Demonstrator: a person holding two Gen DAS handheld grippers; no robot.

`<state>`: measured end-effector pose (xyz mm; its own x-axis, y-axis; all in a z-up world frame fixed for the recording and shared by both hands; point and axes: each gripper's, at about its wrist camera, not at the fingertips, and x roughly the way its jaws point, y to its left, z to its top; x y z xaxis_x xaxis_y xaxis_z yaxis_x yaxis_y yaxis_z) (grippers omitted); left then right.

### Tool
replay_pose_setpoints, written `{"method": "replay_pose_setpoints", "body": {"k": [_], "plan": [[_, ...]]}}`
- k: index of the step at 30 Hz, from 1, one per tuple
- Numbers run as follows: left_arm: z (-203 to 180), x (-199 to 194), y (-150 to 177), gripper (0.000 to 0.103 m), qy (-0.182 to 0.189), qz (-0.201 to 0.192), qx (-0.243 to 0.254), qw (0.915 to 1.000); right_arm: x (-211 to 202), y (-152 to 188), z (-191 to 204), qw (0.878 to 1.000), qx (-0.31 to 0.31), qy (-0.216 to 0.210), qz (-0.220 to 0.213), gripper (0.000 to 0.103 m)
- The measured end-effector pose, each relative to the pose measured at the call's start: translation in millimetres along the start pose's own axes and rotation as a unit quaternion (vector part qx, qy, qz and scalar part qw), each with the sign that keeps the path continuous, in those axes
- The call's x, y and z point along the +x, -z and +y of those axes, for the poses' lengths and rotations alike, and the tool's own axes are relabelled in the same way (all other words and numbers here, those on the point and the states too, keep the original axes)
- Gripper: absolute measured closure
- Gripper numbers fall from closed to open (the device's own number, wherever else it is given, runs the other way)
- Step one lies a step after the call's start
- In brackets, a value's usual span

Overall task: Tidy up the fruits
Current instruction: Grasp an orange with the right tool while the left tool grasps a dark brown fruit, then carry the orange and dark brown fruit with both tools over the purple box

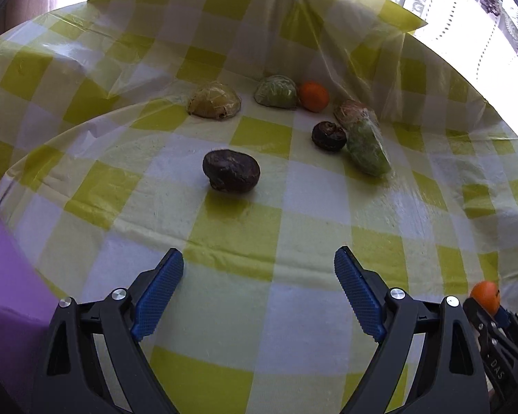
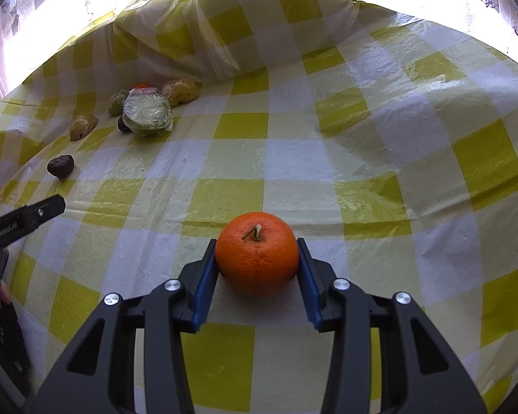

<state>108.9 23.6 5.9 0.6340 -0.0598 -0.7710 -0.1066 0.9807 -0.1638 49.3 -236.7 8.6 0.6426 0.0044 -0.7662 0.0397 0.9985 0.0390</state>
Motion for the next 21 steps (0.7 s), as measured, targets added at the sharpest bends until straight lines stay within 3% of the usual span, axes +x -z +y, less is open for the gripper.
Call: {"method": "replay_pose_setpoints", "body": {"k": [2, 7, 8, 9, 10, 16, 21], "plan": [[0.9, 14.0, -19.4, 0.021, -0.012, -0.003, -0.001, 0.9999, 0.2, -0.2, 0.2, 1.0, -0.001, -0.002, 0.001, 0.059], [-9.2, 40.3, -46.7, 0.038, -0.047, 0.005, 0.03, 0.9984, 0.4, 0.6, -1.7, 1.0, 0.002, -0.008, 0.001, 0.059], [-12.3, 42.5, -48.2, 0.046, -0.059, 0.005, 0.043, 0.9973, 0.6, 0.7, -2.4, 1.0, 0.003, -0.011, 0.001, 0.059], [-13.6, 42.1, -48.0, 0.061, -0.062, 0.001, 0.05, 0.9968, 0.5, 0.8, -3.2, 1.0, 0.005, -0.013, 0.001, 0.059], [-12.9, 39.9, -47.3, 0.066, -0.049, -0.001, 0.052, 0.9974, 0.4, 1.0, -4.1, 1.0, 0.006, -0.015, 0.001, 0.059], [-15.1, 11.8, -18.3, 0.066, -0.017, -0.013, 0.059, 0.998, 0.6, 1.0, -5.1, 1.0, 0.008, -0.017, -0.001, 0.059], [-26.4, -40.9, 28.8, 0.066, 0.012, -0.065, 0.075, 0.9949, -13.3, 3.4, -5.5, 0.999, 0.011, -0.037, -0.037, 0.059]]}}
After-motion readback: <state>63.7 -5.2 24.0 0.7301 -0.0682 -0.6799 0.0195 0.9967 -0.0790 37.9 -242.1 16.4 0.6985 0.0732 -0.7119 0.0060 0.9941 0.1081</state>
